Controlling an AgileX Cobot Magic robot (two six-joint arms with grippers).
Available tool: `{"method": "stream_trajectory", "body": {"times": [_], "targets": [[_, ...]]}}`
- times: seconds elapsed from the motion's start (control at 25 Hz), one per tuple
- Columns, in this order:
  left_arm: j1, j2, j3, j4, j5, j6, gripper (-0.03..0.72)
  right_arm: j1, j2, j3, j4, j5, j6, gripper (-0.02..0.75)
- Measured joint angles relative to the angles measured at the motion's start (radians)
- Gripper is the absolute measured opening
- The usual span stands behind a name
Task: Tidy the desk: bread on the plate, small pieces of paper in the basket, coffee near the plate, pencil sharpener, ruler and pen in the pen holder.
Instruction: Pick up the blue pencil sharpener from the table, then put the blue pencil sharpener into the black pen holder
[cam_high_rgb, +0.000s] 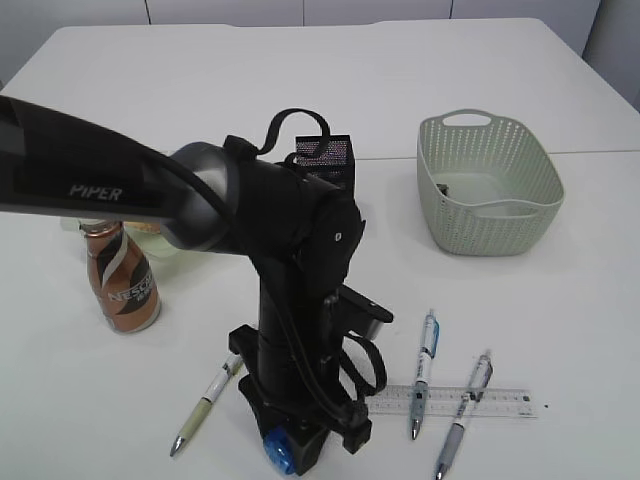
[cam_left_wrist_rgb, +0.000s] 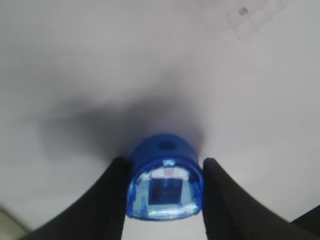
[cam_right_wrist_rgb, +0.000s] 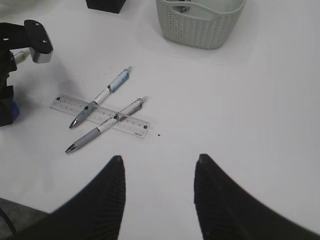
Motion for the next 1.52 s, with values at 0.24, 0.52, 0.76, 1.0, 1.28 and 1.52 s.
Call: {"method": "stream_trajectory", "body": {"times": [0.24, 0.52, 0.76, 1.0, 1.28, 1.52], "targets": [[0.000, 0.015, -0.046, 0.021, 0.042, 0.000, 0.305, 0.000, 0.000, 0.000, 0.000, 0.002, 0.000, 0.363], [0.033, 0.019, -0.261, 0.077, 0.092, -0.074, 0.305, 0.000, 0.000, 0.000, 0.000, 0.002, 0.000, 0.363], [0.125, 0.019, -0.476, 0.112, 0.108, -0.142, 0.305, 0.000, 0.000, 0.000, 0.000, 0.002, 0.000, 0.362], [0.183, 0.019, -0.592, 0.112, 0.017, -0.162, 0.305, 0.000, 0.000, -0.014, 0.000, -0.036, 0.000, 0.362], [0.206, 0.038, -0.596, 0.156, -0.236, -0.164, 0.305, 0.000, 0.000, -0.049, 0.000, -0.112, 0.000, 0.362], [0.213, 0.083, -0.596, 0.230, -0.376, -0.168, 0.305, 0.000, 0.000, -0.049, 0.000, -0.113, 0.000, 0.362]]}}
